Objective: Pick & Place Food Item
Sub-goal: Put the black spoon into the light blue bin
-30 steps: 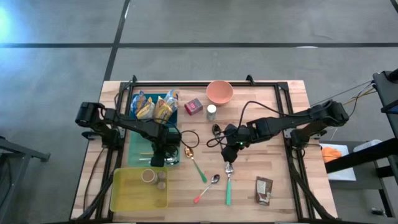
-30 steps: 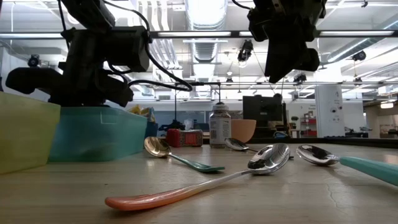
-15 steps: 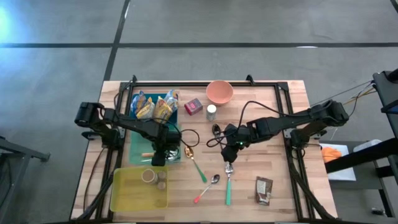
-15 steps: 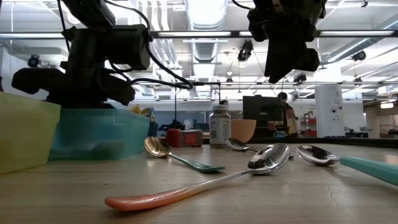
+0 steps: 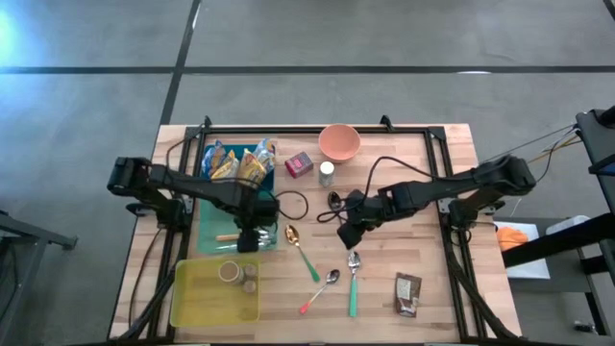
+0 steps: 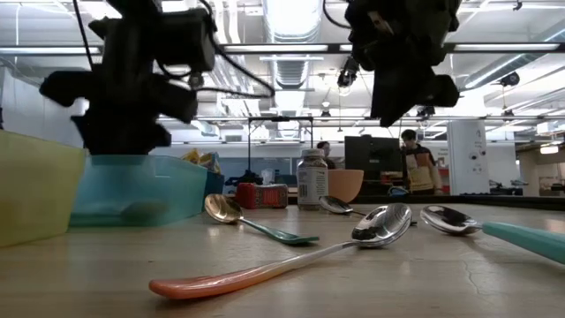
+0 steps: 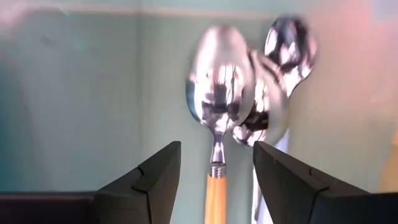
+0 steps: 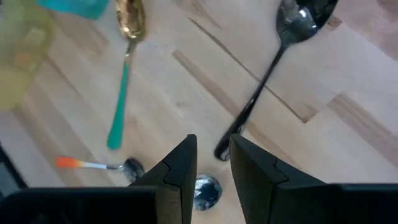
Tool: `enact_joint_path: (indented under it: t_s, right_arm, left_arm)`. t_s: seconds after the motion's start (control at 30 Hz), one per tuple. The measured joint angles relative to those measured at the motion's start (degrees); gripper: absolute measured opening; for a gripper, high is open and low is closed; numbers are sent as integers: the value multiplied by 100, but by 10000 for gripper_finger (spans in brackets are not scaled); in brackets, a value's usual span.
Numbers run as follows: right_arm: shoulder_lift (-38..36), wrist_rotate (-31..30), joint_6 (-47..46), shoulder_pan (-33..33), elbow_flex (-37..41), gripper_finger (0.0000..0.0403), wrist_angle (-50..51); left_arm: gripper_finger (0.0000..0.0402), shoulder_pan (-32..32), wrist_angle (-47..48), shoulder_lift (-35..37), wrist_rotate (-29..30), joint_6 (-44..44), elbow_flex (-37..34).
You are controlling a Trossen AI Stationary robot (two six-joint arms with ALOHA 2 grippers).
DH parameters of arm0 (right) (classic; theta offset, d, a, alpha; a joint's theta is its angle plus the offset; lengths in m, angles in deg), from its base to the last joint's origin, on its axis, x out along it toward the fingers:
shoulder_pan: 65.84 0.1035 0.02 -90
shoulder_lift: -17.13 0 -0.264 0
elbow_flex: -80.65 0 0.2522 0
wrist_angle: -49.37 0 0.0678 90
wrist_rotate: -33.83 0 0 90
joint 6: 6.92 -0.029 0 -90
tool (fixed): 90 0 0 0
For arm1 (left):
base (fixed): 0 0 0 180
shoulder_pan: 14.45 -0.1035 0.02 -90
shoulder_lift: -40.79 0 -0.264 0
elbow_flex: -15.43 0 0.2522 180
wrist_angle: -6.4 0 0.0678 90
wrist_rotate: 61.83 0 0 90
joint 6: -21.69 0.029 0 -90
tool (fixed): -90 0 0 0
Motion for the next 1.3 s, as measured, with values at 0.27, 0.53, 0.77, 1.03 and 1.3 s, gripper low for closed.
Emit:
enact_joint_path:
  t_s: [0.27, 0.53, 0.77, 1.03, 1.3]
  right_arm:
    - [532, 70, 183, -264, -57, 93, -407]
    - [1339, 320, 468, -502, -399, 93, -387]
    - [1779, 164, 562, -763, -785, 93, 265]
    - [1959, 154, 665, -1021, -957, 93, 337]
    - [1945, 189, 525, -1068, -952, 137, 329]
  left_arm:
    - [208, -18, -2, 648, -4, -486, 123]
    - [208, -20, -99, 1383, -24, -1070, 224]
    - [208, -20, -158, 1918, -24, -1338, 211]
    - [208, -20, -179, 2067, -24, -1353, 207]
    - [208, -16, -167, 2067, -46, -1347, 207]
